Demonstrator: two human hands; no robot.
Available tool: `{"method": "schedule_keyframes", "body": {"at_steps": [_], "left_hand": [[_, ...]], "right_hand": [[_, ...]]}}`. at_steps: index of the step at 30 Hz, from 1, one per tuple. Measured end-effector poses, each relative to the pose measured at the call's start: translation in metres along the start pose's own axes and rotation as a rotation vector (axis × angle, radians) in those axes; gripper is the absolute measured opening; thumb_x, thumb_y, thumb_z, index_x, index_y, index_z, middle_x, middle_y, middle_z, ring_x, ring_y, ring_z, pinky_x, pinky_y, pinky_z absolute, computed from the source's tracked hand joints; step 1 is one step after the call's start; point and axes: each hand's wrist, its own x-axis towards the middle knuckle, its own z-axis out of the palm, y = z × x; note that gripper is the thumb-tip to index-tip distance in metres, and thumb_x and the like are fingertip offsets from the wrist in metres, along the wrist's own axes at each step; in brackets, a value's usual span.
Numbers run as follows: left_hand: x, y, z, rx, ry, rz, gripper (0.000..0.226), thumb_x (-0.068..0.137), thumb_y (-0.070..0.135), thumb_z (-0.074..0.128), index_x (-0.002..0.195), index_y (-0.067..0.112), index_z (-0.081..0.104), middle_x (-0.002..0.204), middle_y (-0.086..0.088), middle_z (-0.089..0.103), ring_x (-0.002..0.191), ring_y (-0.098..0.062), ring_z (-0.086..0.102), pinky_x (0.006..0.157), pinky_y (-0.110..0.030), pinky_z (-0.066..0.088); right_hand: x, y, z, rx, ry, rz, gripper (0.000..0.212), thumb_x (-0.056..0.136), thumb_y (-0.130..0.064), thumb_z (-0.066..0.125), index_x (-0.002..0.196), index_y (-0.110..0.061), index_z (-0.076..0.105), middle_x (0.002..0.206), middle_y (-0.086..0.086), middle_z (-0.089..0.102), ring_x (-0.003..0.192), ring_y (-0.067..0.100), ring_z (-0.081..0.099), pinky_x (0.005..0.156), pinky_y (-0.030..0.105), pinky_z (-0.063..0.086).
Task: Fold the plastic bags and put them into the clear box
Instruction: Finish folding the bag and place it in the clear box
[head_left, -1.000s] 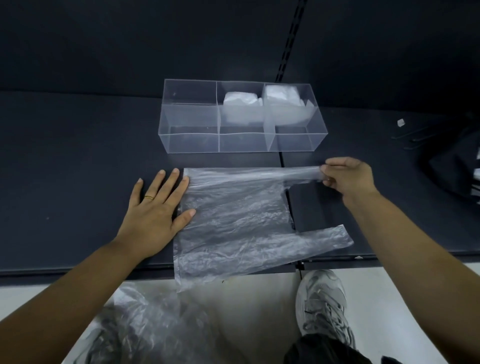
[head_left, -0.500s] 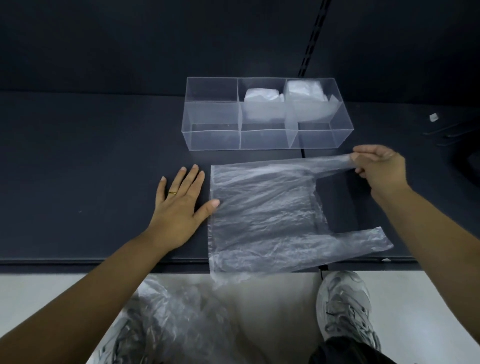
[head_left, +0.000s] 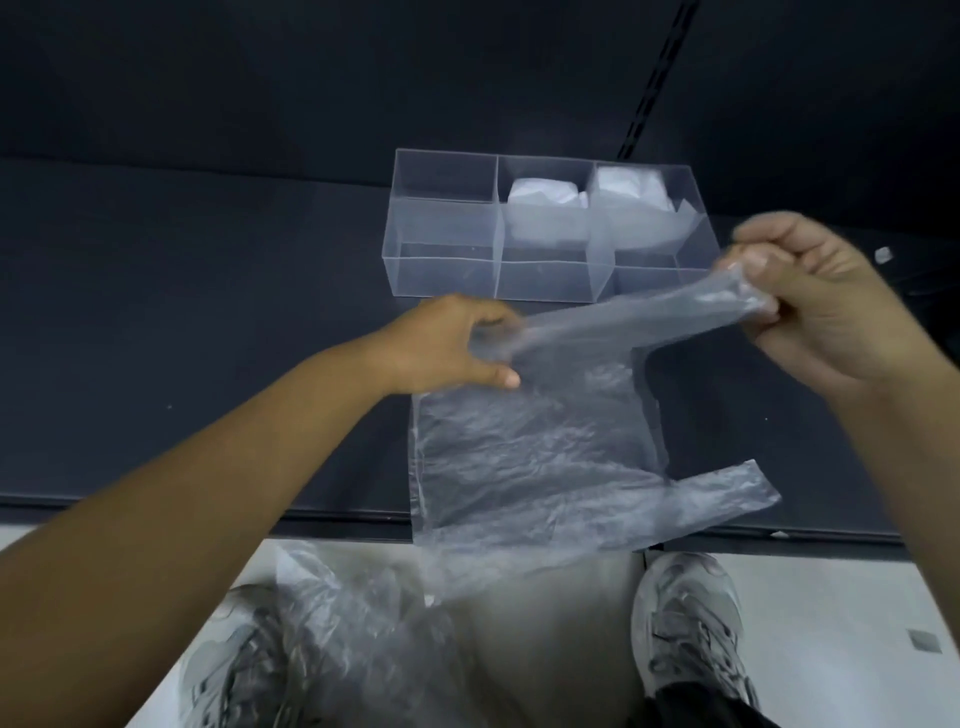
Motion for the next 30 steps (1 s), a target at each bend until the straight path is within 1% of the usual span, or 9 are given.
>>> {"method": "schedule_keyframes", "body": {"at_steps": [2, 5, 7, 9, 13, 18, 24, 27, 30], "left_hand": [[-0.011, -0.015, -0.009, -0.055, 0.049, -0.029, 0.026, 0.076, 0.04, 0.077, 0.096, 0.027, 0.067, 0.102, 0.019, 0.067, 0.1, -0.001, 0.061, 0.084, -0.013, 0.045], [-0.036, -0.037, -0.017, -0.35, 0.144, -0.072, 0.019, 0.071, 0.04, 0.077, 0.085, 0.028, 0.071, 0.089, 0.01, 0.072, 0.085, 0.0, 0.066, 0.077, -0.012, 0.047], [-0.049, -0.046, -0.014, -0.59, 0.158, -0.063, 0.019, 0.072, 0.031, 0.075, 0.09, 0.029, 0.071, 0.09, 0.003, 0.074, 0.086, -0.005, 0.068, 0.077, -0.012, 0.047], [-0.057, -0.047, -0.009, -0.662, 0.129, -0.064, 0.031, 0.074, 0.025, 0.074, 0.104, 0.031, 0.07, 0.095, -0.004, 0.074, 0.091, -0.01, 0.069, 0.079, -0.011, 0.047], [-0.063, -0.045, -0.004, -0.671, 0.084, -0.063, 0.037, 0.072, 0.024, 0.076, 0.106, 0.035, 0.071, 0.101, 0.004, 0.074, 0.097, -0.006, 0.068, 0.08, -0.008, 0.046], [-0.064, -0.046, -0.002, -0.712, 0.169, -0.086, 0.019, 0.07, 0.023, 0.075, 0.088, 0.026, 0.076, 0.08, 0.001, 0.073, 0.075, -0.01, 0.067, 0.074, -0.013, 0.049], [-0.062, -0.055, -0.006, -0.558, 0.287, -0.122, 0.022, 0.093, 0.011, 0.059, 0.112, 0.019, 0.066, 0.071, -0.002, 0.07, 0.074, -0.01, 0.065, 0.082, -0.011, 0.046], [-0.057, -0.05, -0.005, -0.605, 0.237, -0.205, 0.028, 0.096, 0.013, 0.053, 0.124, 0.015, 0.056, 0.07, -0.004, 0.07, 0.071, -0.013, 0.067, 0.073, -0.015, 0.05], [-0.046, -0.04, 0.001, -0.653, 0.146, -0.386, 0.024, 0.101, 0.021, 0.044, 0.122, 0.012, 0.054, 0.061, -0.004, 0.068, 0.056, -0.015, 0.066, 0.058, -0.02, 0.054]], "right_hand": [[0.001, 0.006, -0.017, -0.016, 0.186, 0.017, 0.011, 0.081, -0.013, 0.066, 0.08, -0.023, 0.071, 0.07, -0.005, 0.07, 0.053, 0.0, 0.05, 0.047, 0.009, 0.037], [-0.004, 0.023, -0.041, -0.091, 0.402, 0.092, 0.023, 0.091, 0.002, 0.053, 0.083, -0.017, 0.064, 0.066, -0.005, 0.068, 0.048, 0.0, 0.044, 0.045, 0.01, 0.033], [-0.008, 0.037, -0.05, -0.141, 0.448, 0.134, 0.021, 0.091, 0.003, 0.054, 0.084, -0.015, 0.062, 0.062, -0.007, 0.067, 0.046, -0.001, 0.044, 0.045, 0.009, 0.034], [-0.01, 0.05, -0.051, -0.191, 0.466, 0.163, 0.019, 0.09, 0.003, 0.056, 0.085, -0.014, 0.062, 0.059, -0.008, 0.066, 0.045, -0.001, 0.044, 0.044, 0.008, 0.035], [-0.009, 0.063, -0.052, -0.271, 0.48, 0.188, 0.019, 0.09, 0.002, 0.057, 0.085, -0.015, 0.063, 0.053, -0.009, 0.063, 0.042, -0.001, 0.043, 0.044, 0.008, 0.035], [-0.005, 0.063, -0.057, -0.292, 0.503, 0.172, 0.019, 0.09, 0.001, 0.059, 0.085, -0.017, 0.064, 0.053, -0.01, 0.061, 0.042, 0.0, 0.043, 0.045, 0.008, 0.036], [-0.004, 0.063, -0.063, -0.296, 0.552, 0.157, 0.019, 0.09, -0.001, 0.059, 0.085, -0.018, 0.063, 0.055, -0.011, 0.063, 0.043, 0.0, 0.043, 0.046, 0.008, 0.036], [-0.003, 0.065, -0.065, -0.274, 0.548, 0.165, 0.019, 0.09, 0.0, 0.058, 0.085, -0.017, 0.063, 0.05, -0.01, 0.059, 0.042, 0.0, 0.041, 0.045, 0.009, 0.033], [-0.001, 0.07, -0.063, -0.282, 0.526, 0.174, 0.019, 0.09, 0.001, 0.057, 0.084, -0.016, 0.063, 0.047, -0.01, 0.056, 0.041, 0.0, 0.04, 0.044, 0.009, 0.033]]}}
